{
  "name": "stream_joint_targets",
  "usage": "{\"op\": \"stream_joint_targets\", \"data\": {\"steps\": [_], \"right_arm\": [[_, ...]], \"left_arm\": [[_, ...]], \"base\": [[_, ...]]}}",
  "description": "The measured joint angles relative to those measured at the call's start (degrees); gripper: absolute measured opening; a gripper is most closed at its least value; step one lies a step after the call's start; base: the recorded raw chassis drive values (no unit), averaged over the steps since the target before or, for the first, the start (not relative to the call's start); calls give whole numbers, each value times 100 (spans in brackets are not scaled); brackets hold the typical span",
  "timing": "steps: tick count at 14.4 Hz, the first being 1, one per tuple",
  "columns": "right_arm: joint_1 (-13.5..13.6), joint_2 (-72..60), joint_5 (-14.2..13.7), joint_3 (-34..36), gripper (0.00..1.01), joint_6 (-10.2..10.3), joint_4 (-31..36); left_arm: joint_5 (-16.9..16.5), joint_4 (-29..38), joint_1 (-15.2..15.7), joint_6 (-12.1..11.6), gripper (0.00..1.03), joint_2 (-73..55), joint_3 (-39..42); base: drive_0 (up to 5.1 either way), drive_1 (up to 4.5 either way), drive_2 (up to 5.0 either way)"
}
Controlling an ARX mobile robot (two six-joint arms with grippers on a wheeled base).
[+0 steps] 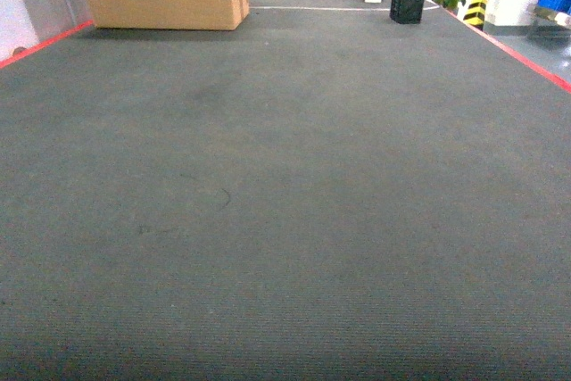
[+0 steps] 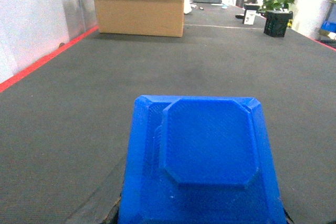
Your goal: Sort blue parts and orange caps into right shelf containers
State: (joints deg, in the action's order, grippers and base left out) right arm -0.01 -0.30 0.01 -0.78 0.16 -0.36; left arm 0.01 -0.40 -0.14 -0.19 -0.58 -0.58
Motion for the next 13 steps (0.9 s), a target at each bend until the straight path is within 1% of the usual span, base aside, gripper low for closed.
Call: {"op": "stream_joint_targets", "data": {"steps": [13], "right_arm": [[0,0,0,0,45,0,0]], "left_arm": [[0,0,9,0,43,0,0]], "base": [[0,0,0]]}}
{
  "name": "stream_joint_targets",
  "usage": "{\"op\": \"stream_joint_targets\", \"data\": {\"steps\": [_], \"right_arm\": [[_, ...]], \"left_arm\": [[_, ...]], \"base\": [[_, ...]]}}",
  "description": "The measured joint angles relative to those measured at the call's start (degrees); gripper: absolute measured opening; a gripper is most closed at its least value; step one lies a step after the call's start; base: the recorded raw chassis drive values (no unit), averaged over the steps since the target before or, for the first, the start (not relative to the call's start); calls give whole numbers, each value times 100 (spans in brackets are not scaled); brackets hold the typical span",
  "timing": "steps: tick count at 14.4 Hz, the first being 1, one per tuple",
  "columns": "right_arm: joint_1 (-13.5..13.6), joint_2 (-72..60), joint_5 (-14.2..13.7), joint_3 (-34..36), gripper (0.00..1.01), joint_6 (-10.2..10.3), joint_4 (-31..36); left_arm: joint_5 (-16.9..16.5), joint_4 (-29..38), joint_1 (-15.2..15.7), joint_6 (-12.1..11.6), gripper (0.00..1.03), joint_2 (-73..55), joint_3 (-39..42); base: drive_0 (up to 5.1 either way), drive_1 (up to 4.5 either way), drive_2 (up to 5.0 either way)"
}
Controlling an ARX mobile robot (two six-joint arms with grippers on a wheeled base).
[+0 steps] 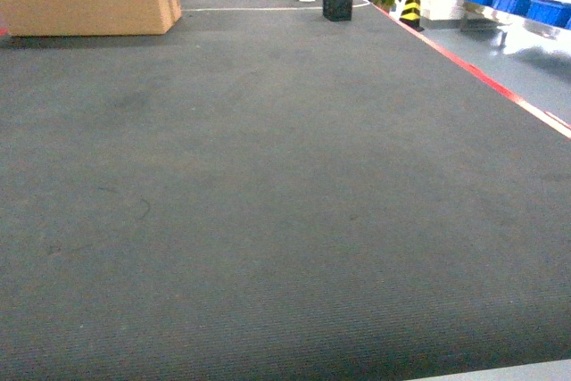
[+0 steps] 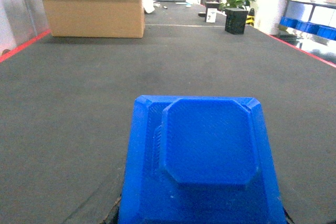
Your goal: Sort blue parts and orange caps into right shelf containers
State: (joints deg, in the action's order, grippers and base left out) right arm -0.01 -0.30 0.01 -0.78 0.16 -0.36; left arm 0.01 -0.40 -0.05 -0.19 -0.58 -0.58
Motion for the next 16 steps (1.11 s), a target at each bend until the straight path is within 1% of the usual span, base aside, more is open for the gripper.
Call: {"op": "stream_joint_targets", "data": {"steps": [3,16], "right_arm": [[0,0,0,0,45,0,2],[0,0,0,0,45,0,0]], "left_arm": [[0,0,0,0,43,0,0],[0,0,0,0,43,0,0]], "base": [[0,0,0],[-170,-170,-170]]}}
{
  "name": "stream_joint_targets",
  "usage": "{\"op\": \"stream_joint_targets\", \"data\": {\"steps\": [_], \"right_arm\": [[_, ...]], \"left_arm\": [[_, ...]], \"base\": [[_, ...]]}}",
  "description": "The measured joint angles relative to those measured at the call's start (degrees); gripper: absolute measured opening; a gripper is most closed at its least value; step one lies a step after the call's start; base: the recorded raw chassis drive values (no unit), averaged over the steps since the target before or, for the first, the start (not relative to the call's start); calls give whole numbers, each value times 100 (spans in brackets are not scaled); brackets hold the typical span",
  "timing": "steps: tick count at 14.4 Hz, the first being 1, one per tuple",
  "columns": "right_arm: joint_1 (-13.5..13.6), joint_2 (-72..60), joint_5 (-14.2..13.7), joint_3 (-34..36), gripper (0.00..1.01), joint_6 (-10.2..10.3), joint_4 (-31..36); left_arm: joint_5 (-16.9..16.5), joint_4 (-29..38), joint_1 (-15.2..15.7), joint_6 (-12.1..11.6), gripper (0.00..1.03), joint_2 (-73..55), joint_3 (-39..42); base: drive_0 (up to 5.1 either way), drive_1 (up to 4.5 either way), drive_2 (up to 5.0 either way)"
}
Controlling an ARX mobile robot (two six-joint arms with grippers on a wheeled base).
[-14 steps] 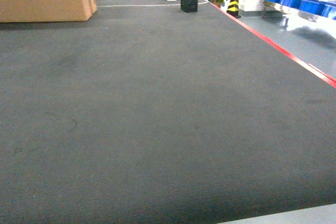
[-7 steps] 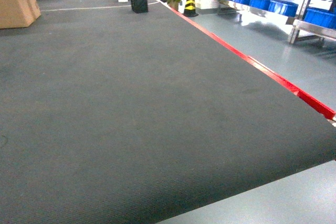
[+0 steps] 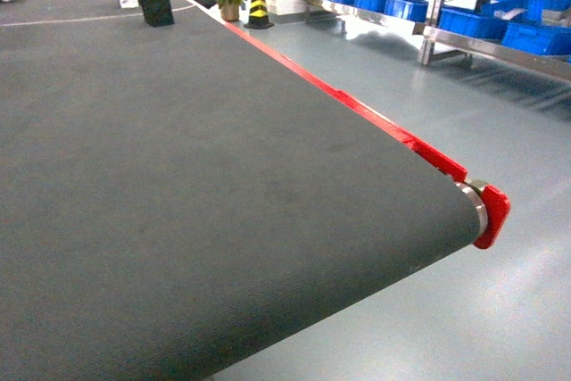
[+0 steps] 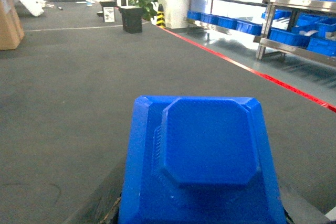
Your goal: Sort blue parts and orange caps into right shelf containers
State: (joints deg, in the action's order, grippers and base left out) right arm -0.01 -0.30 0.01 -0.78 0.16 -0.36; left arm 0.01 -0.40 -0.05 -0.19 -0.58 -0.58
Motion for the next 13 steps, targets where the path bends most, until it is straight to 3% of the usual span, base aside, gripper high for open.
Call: {"op": "stream_joint_targets", "data": {"steps": [13], "right_arm": [[0,0,2,0,45,0,0]], "left_arm": [[2,0,0,-2,43,0,0]], "base": [[-174,-174,-174]]}}
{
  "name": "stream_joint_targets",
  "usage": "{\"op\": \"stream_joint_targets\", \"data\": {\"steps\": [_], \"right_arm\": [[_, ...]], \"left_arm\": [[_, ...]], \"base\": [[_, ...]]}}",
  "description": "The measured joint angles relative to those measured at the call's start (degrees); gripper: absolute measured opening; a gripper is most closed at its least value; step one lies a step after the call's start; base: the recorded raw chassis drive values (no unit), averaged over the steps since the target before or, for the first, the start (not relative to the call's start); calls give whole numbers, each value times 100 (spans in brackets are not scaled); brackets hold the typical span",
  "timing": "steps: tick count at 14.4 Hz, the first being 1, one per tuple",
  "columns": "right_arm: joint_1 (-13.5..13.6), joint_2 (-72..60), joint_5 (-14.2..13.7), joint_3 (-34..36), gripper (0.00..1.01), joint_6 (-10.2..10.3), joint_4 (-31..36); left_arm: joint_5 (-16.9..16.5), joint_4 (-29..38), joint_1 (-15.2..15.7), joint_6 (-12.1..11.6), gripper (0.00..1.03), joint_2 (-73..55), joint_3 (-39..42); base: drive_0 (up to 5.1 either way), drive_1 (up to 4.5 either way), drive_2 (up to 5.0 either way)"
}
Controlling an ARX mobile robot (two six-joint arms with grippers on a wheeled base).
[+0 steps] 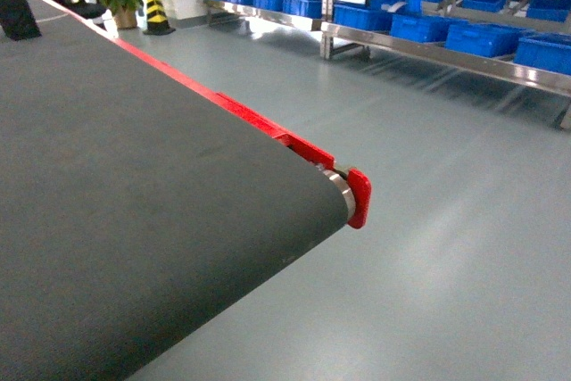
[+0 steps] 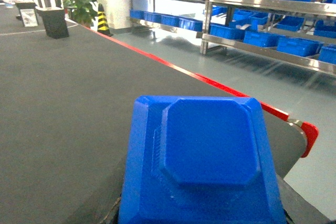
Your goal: Sort blue parts and orange caps into right shelf containers
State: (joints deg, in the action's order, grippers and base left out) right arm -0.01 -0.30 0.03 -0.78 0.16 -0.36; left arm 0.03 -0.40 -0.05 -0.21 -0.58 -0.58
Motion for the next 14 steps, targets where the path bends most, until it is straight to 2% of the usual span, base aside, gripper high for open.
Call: {"op": "stream_joint_targets", "data": {"steps": [14], "right_arm": [[0,0,-2,0,45,0,0]], "left_arm": [[-2,0,0,0,43,0,0]], "base": [[-164,-164,-164]]}}
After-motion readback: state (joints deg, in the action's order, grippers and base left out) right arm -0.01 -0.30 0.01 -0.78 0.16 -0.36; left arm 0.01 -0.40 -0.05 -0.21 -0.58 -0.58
